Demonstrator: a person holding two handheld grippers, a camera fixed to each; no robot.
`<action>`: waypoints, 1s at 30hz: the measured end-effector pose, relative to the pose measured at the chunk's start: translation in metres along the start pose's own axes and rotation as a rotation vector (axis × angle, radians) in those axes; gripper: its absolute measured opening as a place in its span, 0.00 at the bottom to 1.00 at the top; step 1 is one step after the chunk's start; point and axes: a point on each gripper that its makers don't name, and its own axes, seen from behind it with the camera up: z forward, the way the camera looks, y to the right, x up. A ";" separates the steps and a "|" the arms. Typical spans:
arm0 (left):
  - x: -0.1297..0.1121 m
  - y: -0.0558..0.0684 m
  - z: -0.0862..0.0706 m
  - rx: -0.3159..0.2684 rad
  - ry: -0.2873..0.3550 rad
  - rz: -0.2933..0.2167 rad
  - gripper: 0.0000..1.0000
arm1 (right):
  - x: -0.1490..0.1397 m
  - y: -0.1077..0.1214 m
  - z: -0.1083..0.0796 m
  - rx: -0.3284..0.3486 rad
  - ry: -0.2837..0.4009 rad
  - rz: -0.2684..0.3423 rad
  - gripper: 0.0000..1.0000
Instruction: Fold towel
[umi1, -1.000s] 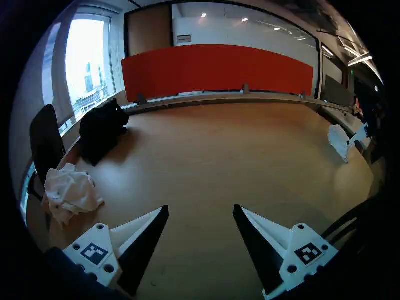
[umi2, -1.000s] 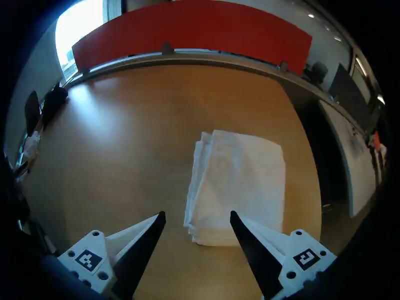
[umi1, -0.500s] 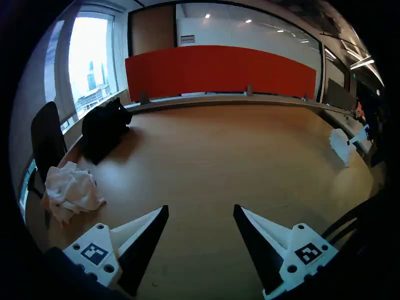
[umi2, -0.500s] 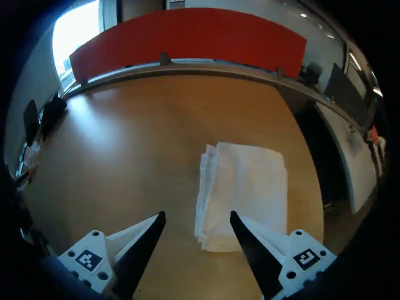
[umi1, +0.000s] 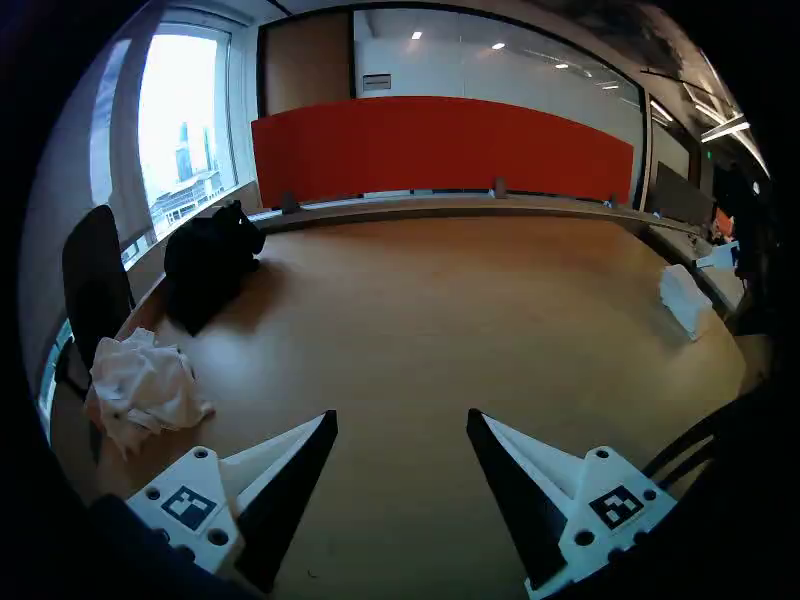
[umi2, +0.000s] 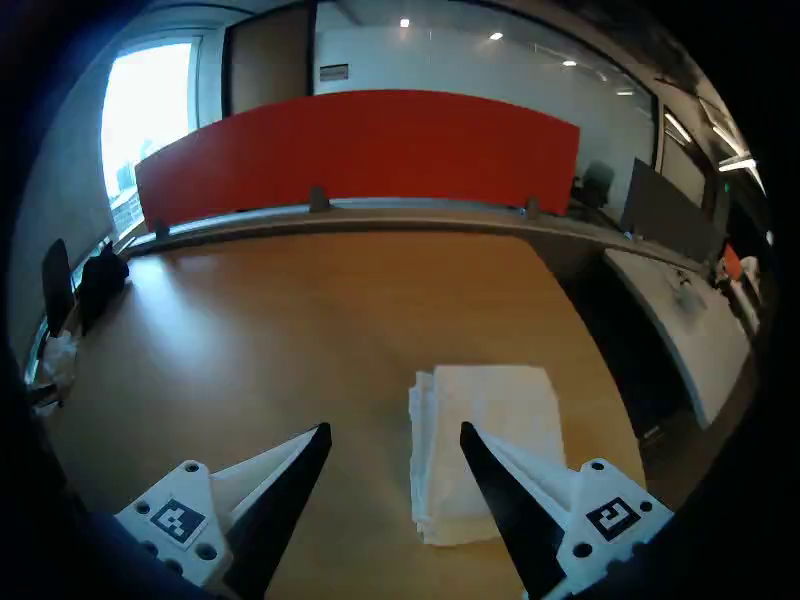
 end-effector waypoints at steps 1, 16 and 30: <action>0.001 0.000 0.000 0.000 0.001 0.000 0.96 | 0.004 -0.001 -0.001 -0.002 0.018 0.000 1.00; 0.011 -0.003 0.001 0.003 0.016 -0.017 0.96 | 0.066 -0.019 -0.028 -0.001 0.313 0.026 1.00; 0.028 -0.005 0.006 -0.001 0.063 -0.026 0.96 | 0.101 -0.036 -0.041 -0.041 0.452 0.002 1.00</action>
